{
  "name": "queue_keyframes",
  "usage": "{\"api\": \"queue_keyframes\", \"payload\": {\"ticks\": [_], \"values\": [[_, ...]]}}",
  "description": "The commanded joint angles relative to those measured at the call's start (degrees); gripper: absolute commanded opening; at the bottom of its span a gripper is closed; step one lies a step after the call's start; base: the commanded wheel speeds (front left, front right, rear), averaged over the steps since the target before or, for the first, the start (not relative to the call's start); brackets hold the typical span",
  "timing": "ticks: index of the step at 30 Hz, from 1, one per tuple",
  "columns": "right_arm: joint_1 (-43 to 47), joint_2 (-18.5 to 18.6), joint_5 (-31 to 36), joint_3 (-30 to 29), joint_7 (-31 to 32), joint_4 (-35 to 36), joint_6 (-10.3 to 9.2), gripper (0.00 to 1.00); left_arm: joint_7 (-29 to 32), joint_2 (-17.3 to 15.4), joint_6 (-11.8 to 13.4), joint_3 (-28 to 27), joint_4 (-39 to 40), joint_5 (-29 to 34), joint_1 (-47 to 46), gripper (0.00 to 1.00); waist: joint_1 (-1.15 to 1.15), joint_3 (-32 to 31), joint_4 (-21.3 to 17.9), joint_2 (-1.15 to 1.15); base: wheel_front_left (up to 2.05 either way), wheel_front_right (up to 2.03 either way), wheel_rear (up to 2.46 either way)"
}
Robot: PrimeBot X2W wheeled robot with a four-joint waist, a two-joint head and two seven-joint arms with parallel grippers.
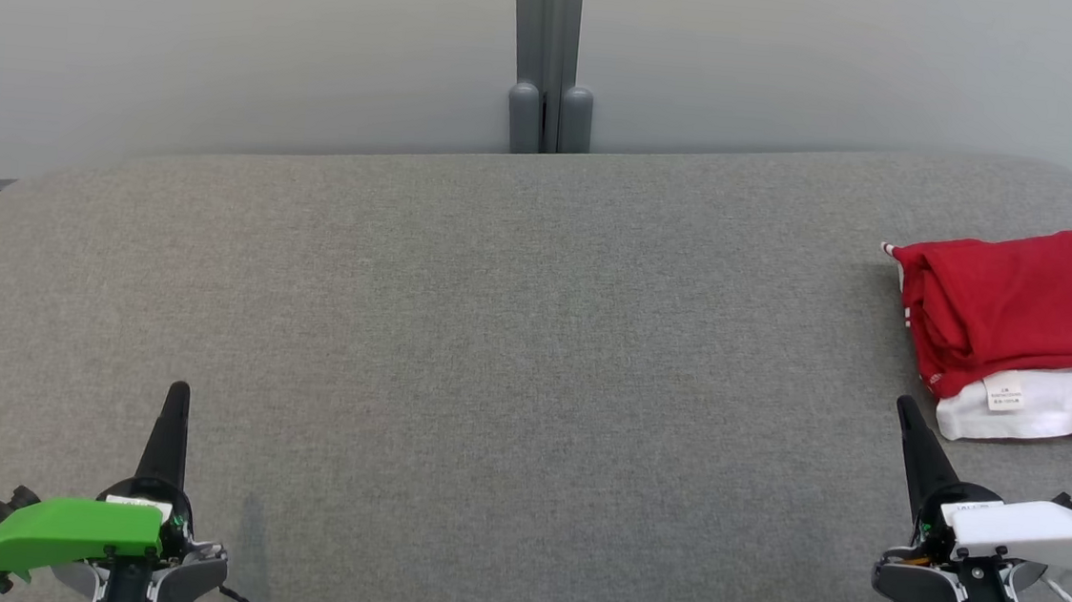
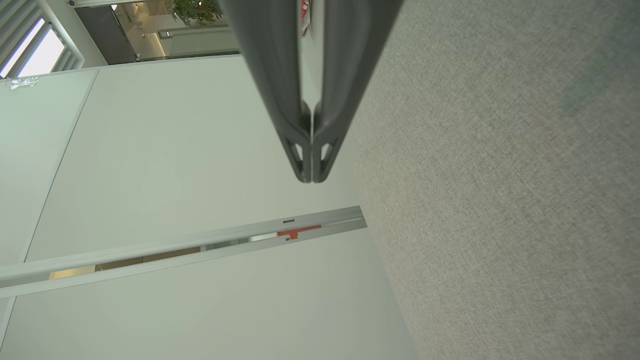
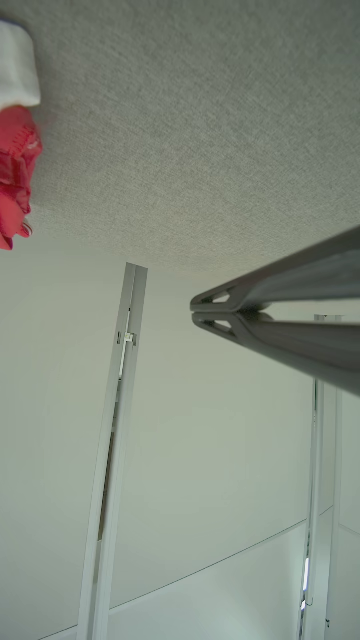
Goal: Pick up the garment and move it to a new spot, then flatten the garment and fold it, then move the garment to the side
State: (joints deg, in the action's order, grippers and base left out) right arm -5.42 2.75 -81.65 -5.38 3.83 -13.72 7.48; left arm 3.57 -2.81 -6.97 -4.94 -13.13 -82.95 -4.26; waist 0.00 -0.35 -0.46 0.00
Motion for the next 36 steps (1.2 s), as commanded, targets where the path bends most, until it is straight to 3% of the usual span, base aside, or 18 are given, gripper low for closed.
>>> {"api": "queue_keyframes", "payload": {"ticks": [1, 25, 36], "values": [[-1.01, 0.21, -1.4, -0.28, 0.44, 0.02, 0.02, 0.0, 0.48, -0.41, -0.23, -0.31, 0.05, -1.32, -1.43, 0.0, 0.0, 0.03, 0.03, 0.0, 0.0, 0.0, 0.0], [-0.95, 0.22, -10.9, -1.33, 2.92, -0.38, 0.02, 0.0, 2.95, -0.38, -0.69, -1.64, -1.04, -9.77, -2.4, 0.0, 0.0, 0.52, 0.45, 0.0, 0.0, 0.0, 0.0], [-0.94, 0.22, -10.87, -1.3, 2.96, -0.38, 0.02, 0.0, 3.05, -0.34, -0.71, -1.65, -1.01, -9.55, -2.28, 0.0, 0.0, 0.53, 0.46, 0.0, 0.0, 0.0, 0.0]]}}
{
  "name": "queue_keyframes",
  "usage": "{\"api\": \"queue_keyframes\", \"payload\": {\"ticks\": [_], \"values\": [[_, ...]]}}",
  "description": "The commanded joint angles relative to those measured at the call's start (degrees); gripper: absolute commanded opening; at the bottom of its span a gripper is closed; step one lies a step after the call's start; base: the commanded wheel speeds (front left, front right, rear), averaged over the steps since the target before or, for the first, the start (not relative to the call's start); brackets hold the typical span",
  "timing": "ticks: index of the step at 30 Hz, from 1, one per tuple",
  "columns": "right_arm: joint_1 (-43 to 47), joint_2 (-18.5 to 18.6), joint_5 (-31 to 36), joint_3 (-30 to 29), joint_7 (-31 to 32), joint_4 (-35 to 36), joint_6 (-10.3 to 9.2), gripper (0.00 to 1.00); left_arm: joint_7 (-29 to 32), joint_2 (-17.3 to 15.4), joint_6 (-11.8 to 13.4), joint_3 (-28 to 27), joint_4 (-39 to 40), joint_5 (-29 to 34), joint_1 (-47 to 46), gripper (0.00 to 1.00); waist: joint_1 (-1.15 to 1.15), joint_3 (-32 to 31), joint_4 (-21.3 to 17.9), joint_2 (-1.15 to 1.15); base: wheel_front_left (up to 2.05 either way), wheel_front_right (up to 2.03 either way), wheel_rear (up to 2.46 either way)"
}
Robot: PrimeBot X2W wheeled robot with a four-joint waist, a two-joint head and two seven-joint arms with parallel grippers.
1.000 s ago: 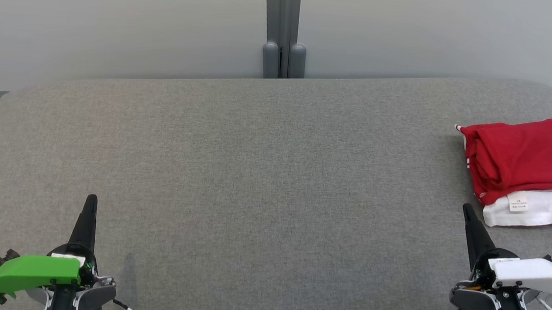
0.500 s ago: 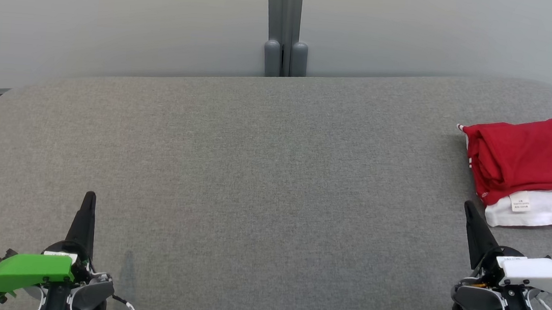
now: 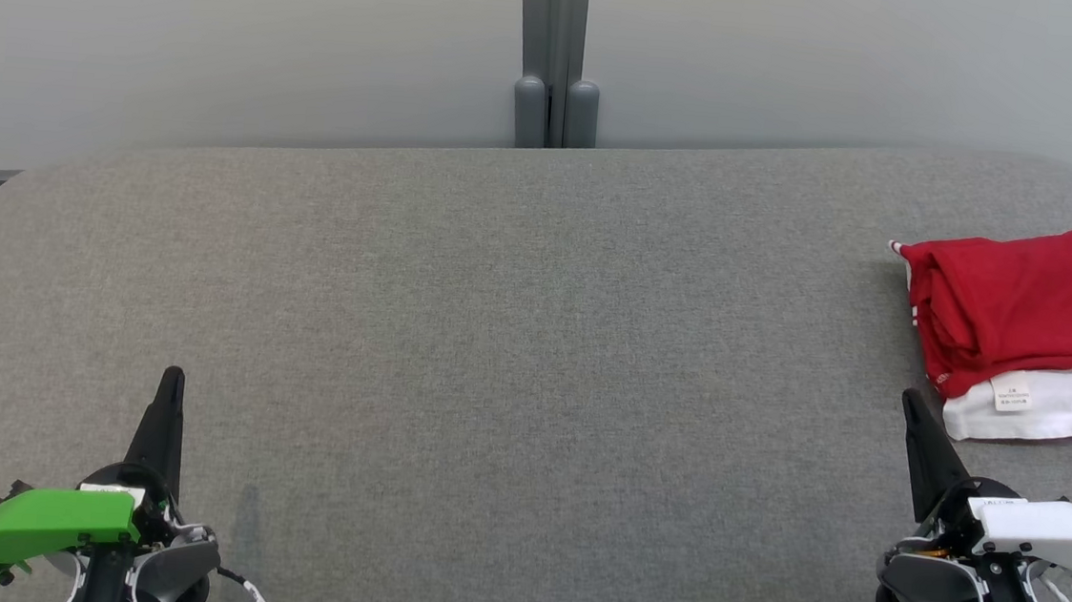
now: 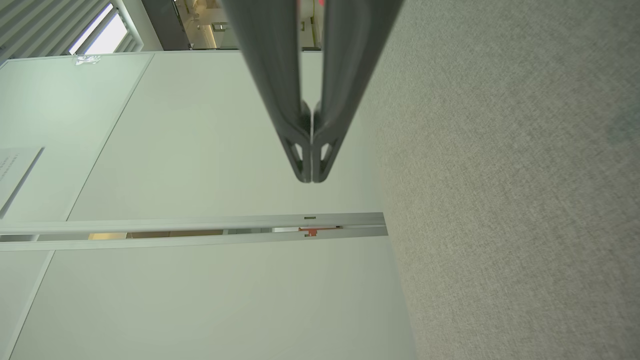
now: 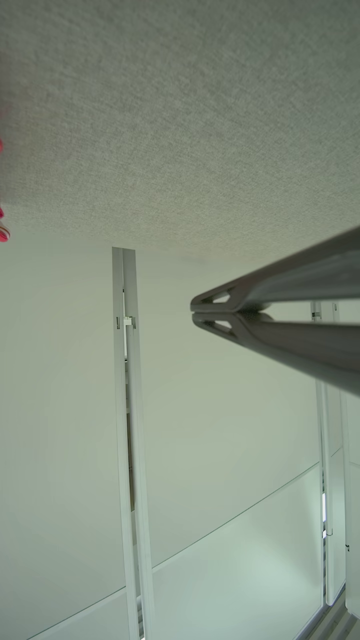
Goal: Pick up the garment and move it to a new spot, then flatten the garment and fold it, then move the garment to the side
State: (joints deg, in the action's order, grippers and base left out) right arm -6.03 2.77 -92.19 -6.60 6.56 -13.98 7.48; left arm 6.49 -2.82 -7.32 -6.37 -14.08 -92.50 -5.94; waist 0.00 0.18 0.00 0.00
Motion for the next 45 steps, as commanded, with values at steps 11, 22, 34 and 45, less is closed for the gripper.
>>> {"api": "queue_keyframes", "payload": {"ticks": [11, 22, 34, 45], "values": [[-0.33, 0.19, -0.34, -0.07, 0.21, -0.1, 0.02, 0.0, 0.15, -0.3, -0.35, -0.24, -0.06, 0.03, -0.6, 0.0, 0.0, 0.0, 0.0, 0.0, 0.0, 0.0, 0.0], [-0.33, 0.19, -0.36, -0.05, 0.19, -0.1, 0.02, 0.0, 0.19, -0.28, -0.35, -0.26, -0.06, 0.06, -0.6, 0.0, 0.0, 0.0, 0.0, 0.0, 0.0, 0.0, 0.0], [-0.33, 0.19, -0.37, -0.04, 0.18, -0.1, 0.02, 0.0, 0.21, -0.25, -0.35, -0.29, -0.06, 0.1, -0.61, 0.0, 0.0, 0.0, 0.0, 0.0, 0.0, 0.0, 0.0], [-0.32, 0.19, -0.38, -0.03, 0.17, -0.1, 0.02, 0.0, 0.23, -0.23, -0.35, -0.3, -0.05, 0.12, -0.61, 0.0, 0.0, 0.0, 0.0, 0.0, 0.0, 0.0, 0.0]]}}
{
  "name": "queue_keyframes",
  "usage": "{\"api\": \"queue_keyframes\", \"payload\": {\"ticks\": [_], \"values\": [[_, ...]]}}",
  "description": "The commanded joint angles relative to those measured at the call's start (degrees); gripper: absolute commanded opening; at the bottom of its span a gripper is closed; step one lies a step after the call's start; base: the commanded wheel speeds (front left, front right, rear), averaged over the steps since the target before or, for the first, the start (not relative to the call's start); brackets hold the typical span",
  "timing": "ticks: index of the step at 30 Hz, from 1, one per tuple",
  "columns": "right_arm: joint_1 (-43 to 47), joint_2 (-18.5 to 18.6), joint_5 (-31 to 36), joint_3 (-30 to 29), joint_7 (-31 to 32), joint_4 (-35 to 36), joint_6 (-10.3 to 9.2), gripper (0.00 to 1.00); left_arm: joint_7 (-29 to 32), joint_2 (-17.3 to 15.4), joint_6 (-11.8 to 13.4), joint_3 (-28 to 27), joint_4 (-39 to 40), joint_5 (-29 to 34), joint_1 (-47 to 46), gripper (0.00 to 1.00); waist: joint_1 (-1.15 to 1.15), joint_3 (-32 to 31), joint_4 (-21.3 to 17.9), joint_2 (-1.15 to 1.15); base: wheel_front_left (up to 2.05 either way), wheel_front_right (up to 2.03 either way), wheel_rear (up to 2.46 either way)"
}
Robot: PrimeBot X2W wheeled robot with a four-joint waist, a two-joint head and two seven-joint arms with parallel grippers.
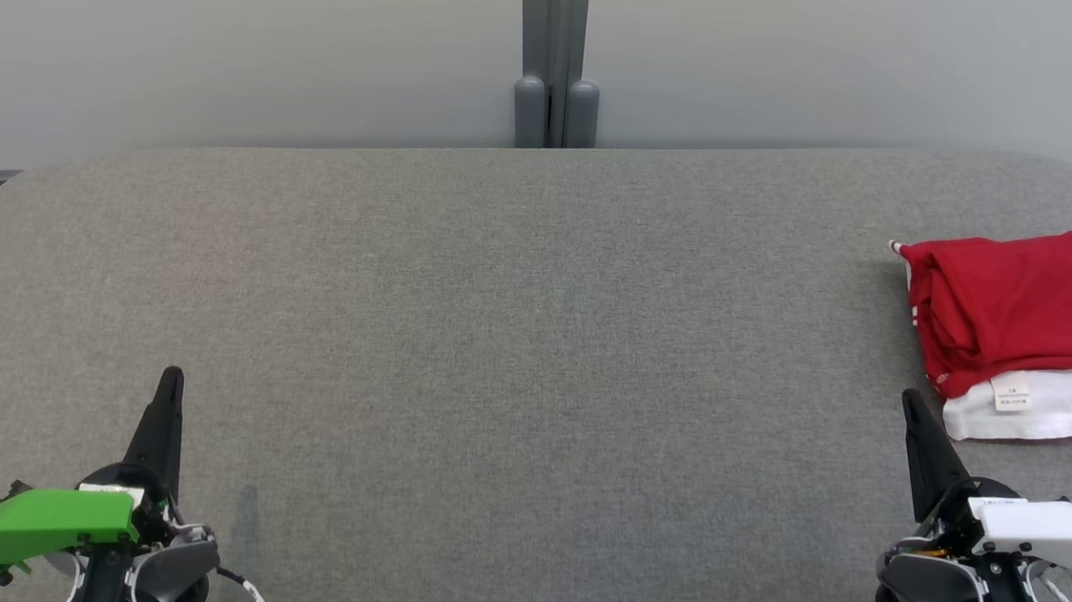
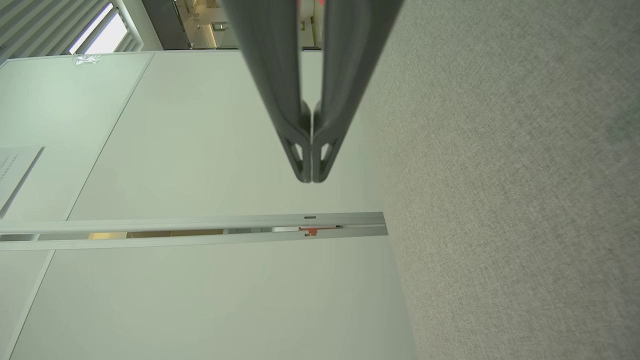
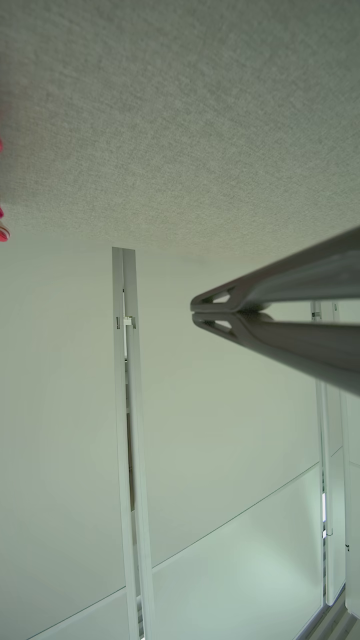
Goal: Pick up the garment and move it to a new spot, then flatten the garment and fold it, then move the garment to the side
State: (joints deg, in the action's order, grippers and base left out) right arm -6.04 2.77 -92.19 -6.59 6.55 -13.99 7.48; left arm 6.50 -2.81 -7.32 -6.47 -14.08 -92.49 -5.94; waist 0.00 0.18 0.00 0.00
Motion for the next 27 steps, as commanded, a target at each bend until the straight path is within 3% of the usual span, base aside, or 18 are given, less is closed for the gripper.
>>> {"api": "queue_keyframes", "payload": {"ticks": [1, 27], "values": [[-0.31, 0.19, -0.38, -0.04, 0.18, -0.09, 0.02, 0.0, 0.23, -0.24, -0.35, -0.2, -0.05, 0.11, -0.6, 0.0, 0.0, 0.0, 0.0, 0.0, 0.0, 0.0, 0.0], [-0.31, 0.19, -0.39, -0.03, 0.17, -0.09, 0.02, 0.0, 0.23, -0.21, -0.35, -0.23, -0.05, 0.16, -0.61, 0.0, 0.0, 0.0, 0.0, 0.0, 0.0, 0.0, 0.0]]}}
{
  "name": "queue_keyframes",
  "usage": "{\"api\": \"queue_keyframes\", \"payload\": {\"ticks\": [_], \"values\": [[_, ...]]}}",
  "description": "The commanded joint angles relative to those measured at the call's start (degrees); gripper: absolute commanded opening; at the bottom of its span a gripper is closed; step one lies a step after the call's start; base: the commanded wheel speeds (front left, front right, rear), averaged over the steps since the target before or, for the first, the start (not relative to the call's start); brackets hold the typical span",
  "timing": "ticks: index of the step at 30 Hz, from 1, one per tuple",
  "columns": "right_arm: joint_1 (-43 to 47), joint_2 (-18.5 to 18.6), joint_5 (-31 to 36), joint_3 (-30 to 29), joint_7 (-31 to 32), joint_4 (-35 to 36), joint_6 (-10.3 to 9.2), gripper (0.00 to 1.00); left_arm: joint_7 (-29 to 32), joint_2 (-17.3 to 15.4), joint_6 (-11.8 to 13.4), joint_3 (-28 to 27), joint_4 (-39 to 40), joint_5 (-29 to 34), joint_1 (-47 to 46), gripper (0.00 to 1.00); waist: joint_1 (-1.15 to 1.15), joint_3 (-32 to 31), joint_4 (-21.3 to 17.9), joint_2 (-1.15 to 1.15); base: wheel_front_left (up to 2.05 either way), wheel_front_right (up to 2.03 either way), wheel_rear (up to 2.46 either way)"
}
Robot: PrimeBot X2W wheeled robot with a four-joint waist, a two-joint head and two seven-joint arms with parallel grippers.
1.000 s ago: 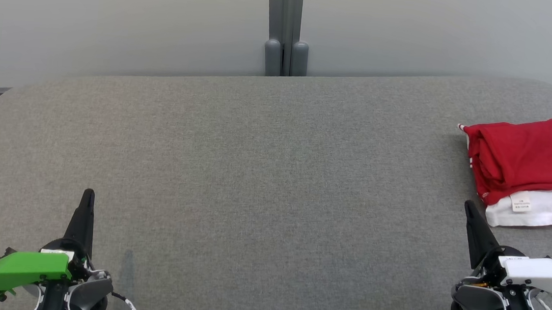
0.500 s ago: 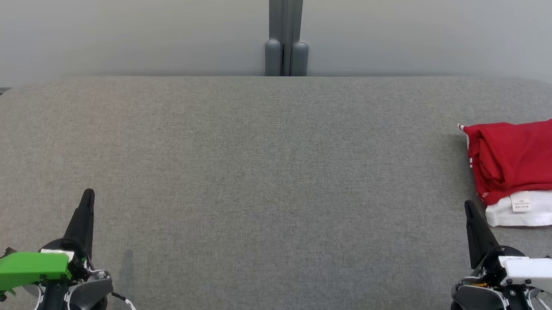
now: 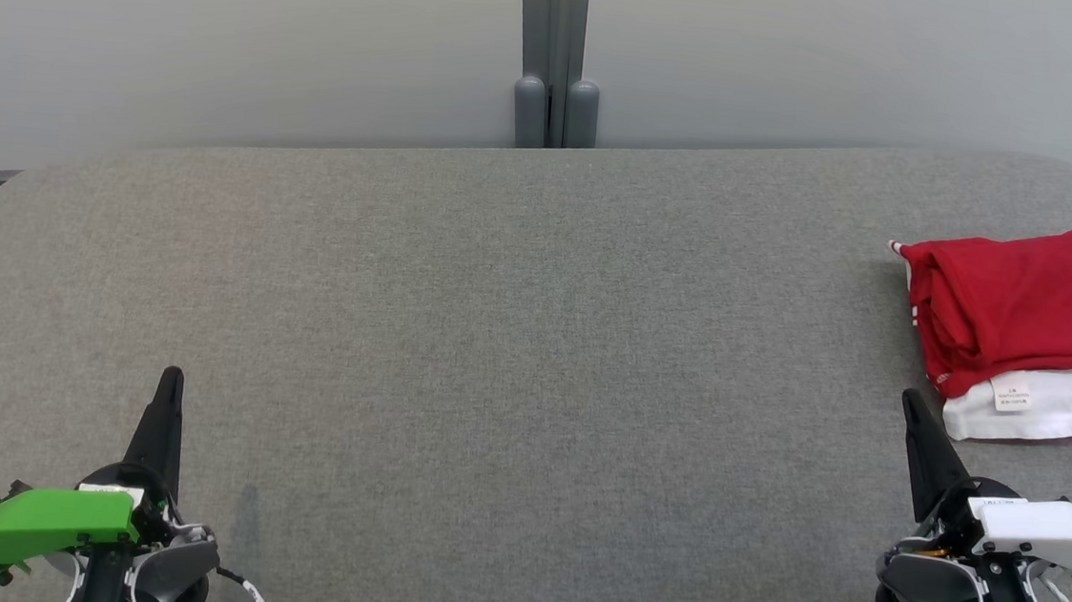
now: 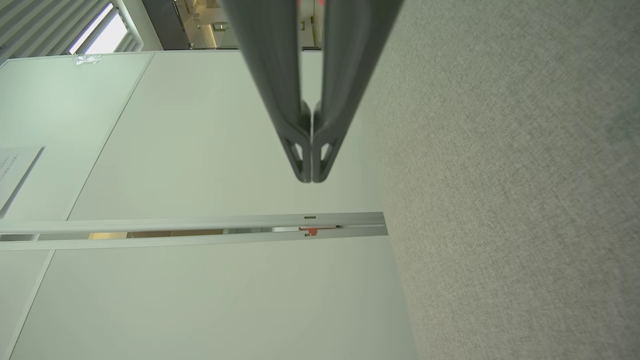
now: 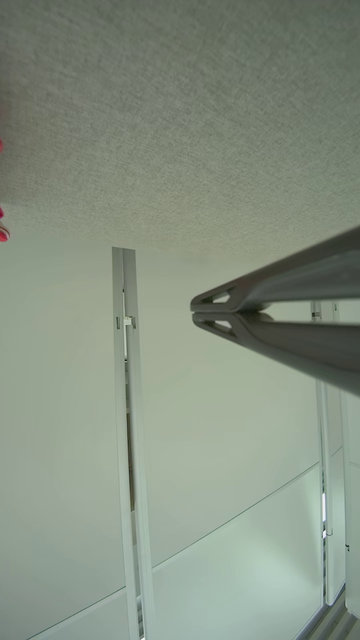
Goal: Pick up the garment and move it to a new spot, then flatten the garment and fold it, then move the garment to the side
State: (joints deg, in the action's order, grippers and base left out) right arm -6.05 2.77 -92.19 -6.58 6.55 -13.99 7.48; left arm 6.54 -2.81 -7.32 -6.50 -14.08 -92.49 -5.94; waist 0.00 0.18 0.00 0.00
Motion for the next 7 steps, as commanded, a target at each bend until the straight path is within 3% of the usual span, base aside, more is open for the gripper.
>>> {"api": "queue_keyframes", "payload": {"ticks": [1, 7], "values": [[-0.3, 0.19, -0.39, -0.04, 0.17, -0.09, 0.02, 0.0, 0.19, -0.21, -0.35, -0.2, -0.05, 0.16, -0.61, 0.0, 0.0, 0.0, 0.0, 0.0, 0.0, 0.0, 0.0], [-0.3, 0.19, -0.4, -0.04, 0.17, -0.09, 0.02, 0.0, 0.2, -0.2, -0.35, -0.2, -0.05, 0.17, -0.61, 0.0, 0.0, 0.0, 0.0, 0.0, 0.0, 0.0, 0.0]]}}
